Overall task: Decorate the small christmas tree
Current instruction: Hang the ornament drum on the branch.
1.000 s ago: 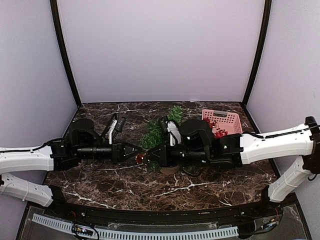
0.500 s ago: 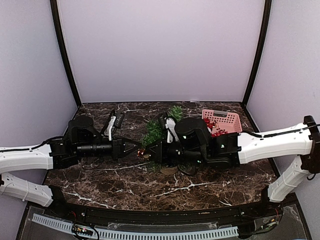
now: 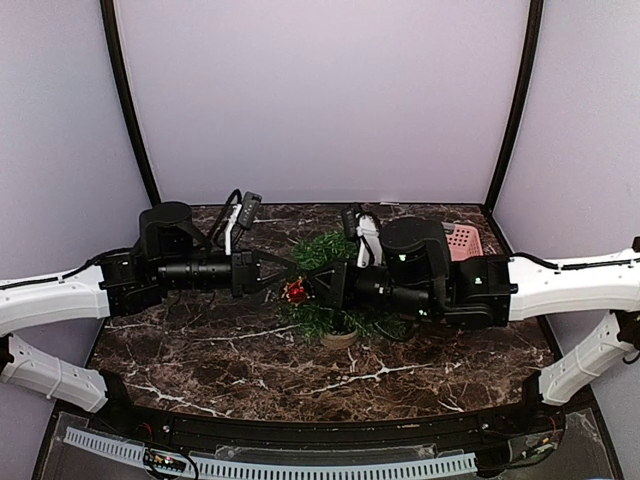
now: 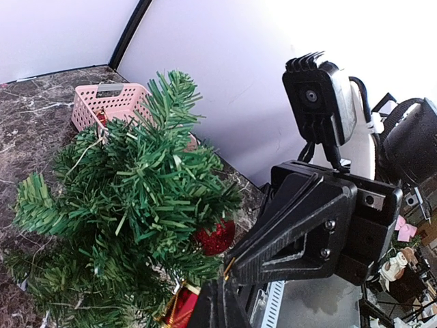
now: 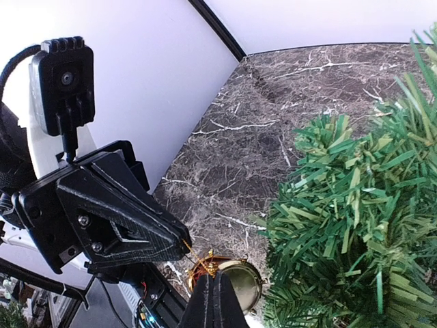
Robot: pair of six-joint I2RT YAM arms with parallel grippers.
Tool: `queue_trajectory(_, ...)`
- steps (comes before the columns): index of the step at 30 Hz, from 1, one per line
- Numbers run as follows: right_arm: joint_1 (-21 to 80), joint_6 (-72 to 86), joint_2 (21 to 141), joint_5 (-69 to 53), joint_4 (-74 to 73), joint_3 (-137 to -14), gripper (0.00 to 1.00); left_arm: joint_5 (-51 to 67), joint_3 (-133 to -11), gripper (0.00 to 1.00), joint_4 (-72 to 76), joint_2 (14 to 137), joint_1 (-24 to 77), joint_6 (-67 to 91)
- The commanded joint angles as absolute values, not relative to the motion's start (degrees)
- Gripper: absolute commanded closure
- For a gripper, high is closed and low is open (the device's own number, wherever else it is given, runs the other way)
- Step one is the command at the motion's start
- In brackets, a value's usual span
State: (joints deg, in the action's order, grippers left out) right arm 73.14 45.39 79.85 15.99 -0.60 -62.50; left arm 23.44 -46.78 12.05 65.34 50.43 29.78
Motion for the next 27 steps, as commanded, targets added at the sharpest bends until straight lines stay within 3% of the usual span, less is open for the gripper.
queue_trajectory(1,73.26,47.16,77.78,19.47,-3.27,-63.43,1.0,24.79,-50.7,1.0,9.96,66.9,50.56,29.31)
queue_trajectory(27,72.84,47.81,81.68,22.55,-6.48,-67.12,1.0,20.31,-53.7,1.0,7.85,72.91,50.46,29.93)
